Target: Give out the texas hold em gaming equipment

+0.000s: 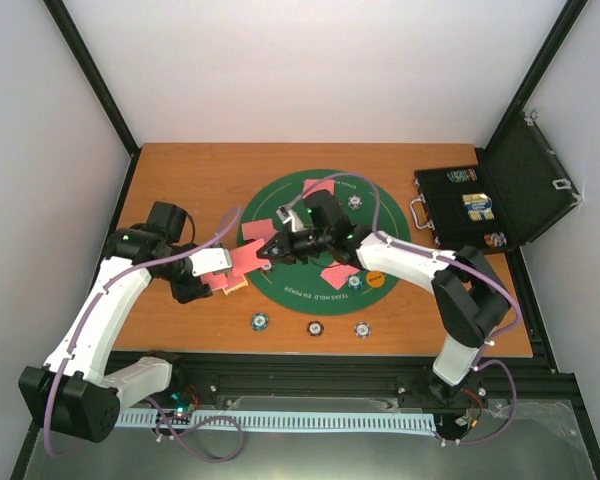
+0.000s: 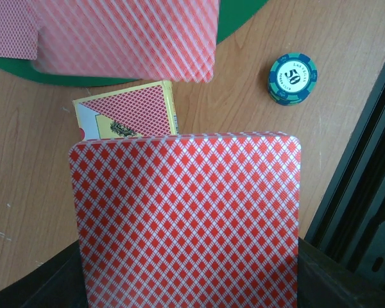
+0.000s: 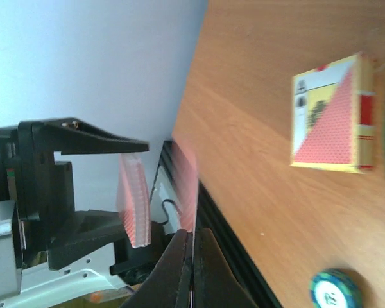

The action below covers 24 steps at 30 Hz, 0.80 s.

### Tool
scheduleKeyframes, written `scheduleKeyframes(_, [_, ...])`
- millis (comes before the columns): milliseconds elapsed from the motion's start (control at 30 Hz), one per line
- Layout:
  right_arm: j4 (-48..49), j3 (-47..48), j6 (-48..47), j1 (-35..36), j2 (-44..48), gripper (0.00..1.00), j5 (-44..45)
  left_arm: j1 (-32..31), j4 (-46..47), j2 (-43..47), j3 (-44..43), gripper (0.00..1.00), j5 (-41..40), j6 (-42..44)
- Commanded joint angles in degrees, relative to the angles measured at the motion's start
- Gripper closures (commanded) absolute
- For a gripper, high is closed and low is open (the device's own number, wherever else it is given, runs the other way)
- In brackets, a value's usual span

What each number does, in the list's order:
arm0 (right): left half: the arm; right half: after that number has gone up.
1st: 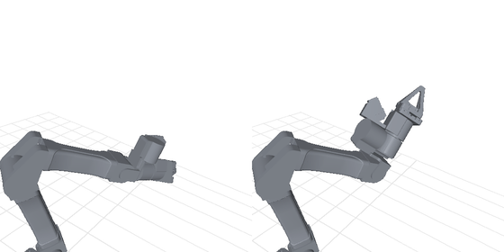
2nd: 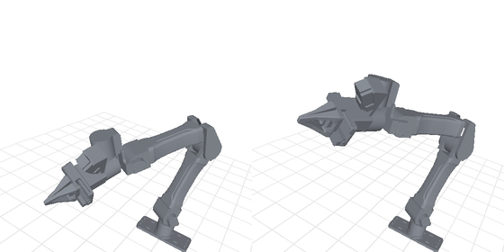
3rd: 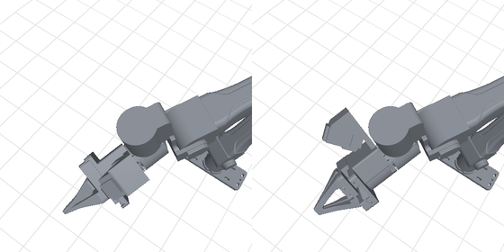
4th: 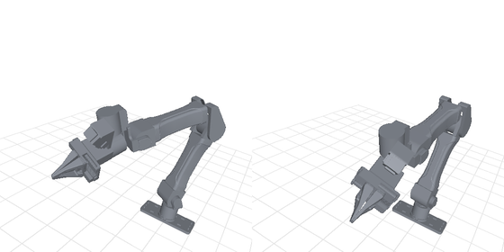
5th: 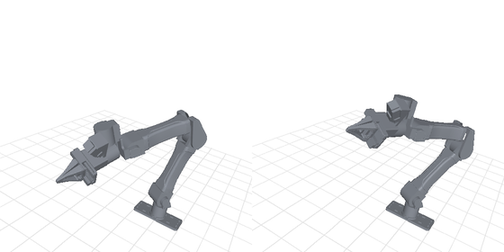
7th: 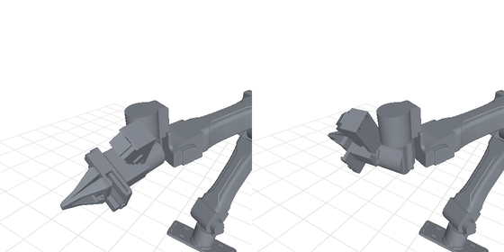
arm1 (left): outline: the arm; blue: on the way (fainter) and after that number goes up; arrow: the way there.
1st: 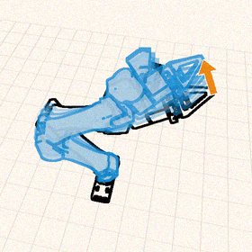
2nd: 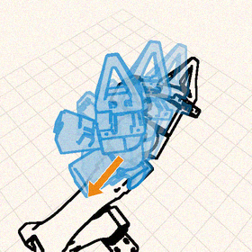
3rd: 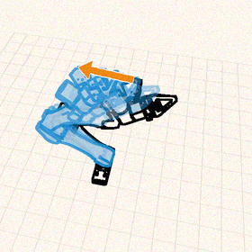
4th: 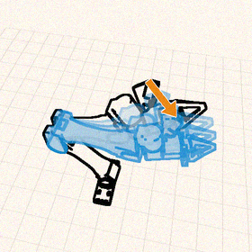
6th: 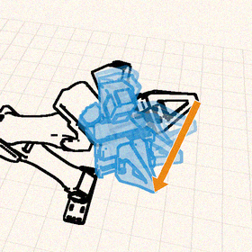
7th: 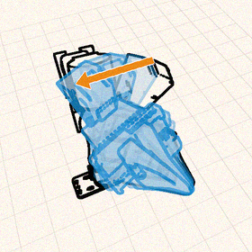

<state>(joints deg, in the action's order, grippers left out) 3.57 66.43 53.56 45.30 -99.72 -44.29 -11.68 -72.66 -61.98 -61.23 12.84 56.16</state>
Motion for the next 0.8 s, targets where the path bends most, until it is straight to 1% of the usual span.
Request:
scheduleKeyframes(0, [-11.92,-0.07,-7.51,-4.99,4.09,0.97,1.10,0.08,0.48,-1.04,-0.76,0.99,-0.46,-0.29])
scheduleKeyframes(67, [-17.99,1.53,-11.93,-7.71,4.93,0.97,2.28,0.08,0.98,-1.09,-0.22,0.99,-0.68,-0.50])
scheduleKeyframes(133, [-26.86,5.35,-17.85,-9.80,4.31,0.97,6.47,0.08,1.77,-1.16,0.43,0.99,-1.41,-0.70])
scheduleKeyframes(233, [-39.39,13.57,-26.78,-10.51,1.27,0.97,17.53,0.08,2.02,-1.62,0.97,0.99,-1.87,-1.06])
scheduleKeyframes(333, [-46.27,19.63,-32.63,-10.27,-1.97,0.97,29.08,0.08,2.09,-2.08,1.07,0.99,-1.98,-1.70])
scheduleKeyframes(400, [-48.22,22.24,-35.83,-9.53,-3.50,0.97,36.54,0.08,2.28,-2.07,1.18,0.99,-2.25,-1.88])
scheduleKeyframes(500, [-49.59,25.53,-41.14,-6.96,-5.73,0.97,50.77,0.08,2.68,-2.03,1.50,0.99,-3.41,-1.87])
scheduleKeyframes(533, [-49.13,25.82,-43.49,-5.71,-6.39,0.97,57.06,0.08,2.70,-2.01,1.59,0.99,-3.69,-1.77])
scheduleKeyframes(633, [-45.54,25.37,-51.47,-1.61,-8.44,0.97,71.13,0.12,2.46,-2.01,1.43,0.99,-4.12,-1.61])
scheduleKeyframes(700, [-43.44,25.24,-55.73,0.44,-10.26,0.97,76.95,0.25,2.20,-1.94,1.20,0.99,-4.00,-1.64])
scheduleKeyframes(767, [-42.00,25.31,-58.74,1.39,-11.80,0.97,80.34,0.26,2.04,-1.94,0.94,0.99,-3.81,-1.69])
